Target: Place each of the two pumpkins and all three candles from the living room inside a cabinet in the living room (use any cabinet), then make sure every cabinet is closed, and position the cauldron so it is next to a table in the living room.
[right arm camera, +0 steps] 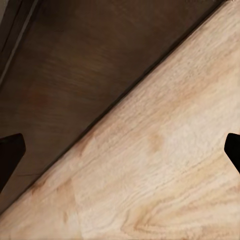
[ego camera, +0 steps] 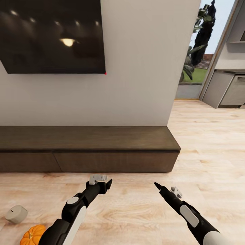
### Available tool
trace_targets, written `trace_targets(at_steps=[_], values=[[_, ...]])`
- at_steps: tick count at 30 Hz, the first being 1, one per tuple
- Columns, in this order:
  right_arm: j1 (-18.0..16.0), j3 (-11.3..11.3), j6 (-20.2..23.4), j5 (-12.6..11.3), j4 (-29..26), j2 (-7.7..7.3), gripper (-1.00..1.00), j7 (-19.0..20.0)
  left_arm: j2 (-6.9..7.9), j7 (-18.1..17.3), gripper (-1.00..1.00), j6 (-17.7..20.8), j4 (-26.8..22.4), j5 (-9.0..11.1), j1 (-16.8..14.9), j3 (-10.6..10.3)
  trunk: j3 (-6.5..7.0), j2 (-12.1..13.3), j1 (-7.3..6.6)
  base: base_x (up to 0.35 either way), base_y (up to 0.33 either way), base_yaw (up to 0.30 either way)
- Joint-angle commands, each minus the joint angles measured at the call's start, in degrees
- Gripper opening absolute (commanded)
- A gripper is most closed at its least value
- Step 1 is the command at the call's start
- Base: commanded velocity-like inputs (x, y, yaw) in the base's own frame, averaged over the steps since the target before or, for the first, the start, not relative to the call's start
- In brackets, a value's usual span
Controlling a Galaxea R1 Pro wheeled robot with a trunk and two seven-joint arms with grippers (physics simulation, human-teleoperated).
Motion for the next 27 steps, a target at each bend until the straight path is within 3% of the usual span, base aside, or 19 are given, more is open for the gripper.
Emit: trace_targets(at_steps=[1, 10, 27], values=[[0.0, 0.3, 0.1, -0.5, 0.0, -0.06, 1.00, 0.1, -0.01, 0.3, 1.00, 0.3, -0.1, 0.5, 0.0, 0.0, -0.05, 0.0, 0.00, 0.152, 0.000, 0.000], [0.0, 0.3, 0.1, -0.5, 0.0, -0.06, 1.00, 0.1, 0.05, 0.3, 1.00, 0.5, -0.4, 0.5, 0.0, -0.1, -0.05, 0.0, 0.00, 0.147, -0.012, 0.000], [0.0, 0.3, 0.1, -0.6, 0.1, -0.06, 1.00, 0.1, -0.20, 0.3, 1.00, 0.7, -0.4, 0.6, 0.0, -1.4, -0.05, 0.0, 0.00, 0.192, -0.170, 0.000]])
